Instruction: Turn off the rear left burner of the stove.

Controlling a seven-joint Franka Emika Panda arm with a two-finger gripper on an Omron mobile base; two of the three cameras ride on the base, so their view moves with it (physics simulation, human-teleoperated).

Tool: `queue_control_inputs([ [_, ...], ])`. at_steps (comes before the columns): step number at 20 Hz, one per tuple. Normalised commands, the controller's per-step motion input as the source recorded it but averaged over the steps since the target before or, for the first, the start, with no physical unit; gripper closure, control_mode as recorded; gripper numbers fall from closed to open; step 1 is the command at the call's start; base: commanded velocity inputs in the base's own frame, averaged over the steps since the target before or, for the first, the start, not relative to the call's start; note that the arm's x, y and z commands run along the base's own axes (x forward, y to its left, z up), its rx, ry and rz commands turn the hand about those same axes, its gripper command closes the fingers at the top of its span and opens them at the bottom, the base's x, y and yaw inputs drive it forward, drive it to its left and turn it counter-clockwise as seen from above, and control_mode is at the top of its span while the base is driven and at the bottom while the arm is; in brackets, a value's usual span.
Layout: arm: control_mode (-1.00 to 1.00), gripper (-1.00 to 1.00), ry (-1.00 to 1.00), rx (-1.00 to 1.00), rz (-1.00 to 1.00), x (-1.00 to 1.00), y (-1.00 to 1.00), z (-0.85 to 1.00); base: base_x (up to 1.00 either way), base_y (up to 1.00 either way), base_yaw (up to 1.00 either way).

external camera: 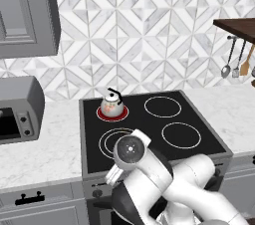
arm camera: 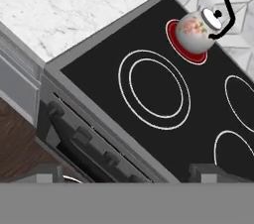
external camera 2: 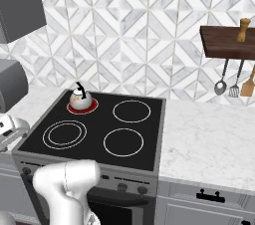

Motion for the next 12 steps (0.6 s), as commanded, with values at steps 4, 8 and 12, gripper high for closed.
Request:
queue_control_inputs([
  [4,-1.0,-1.0,-0.15,-0.02,0.12,-0.05,0.06,-0.44,0.0,0.0,0.0],
  [8,-1.0,-1.0,-0.14,-0.03,0.11,-0.01,0.09,-0.45,0.0,0.0,0.0],
  [12,-1.0,-1.0,-0.12,-0.04,0.1,0.0,0.06,-0.48,0.0,0.0,0.0],
])
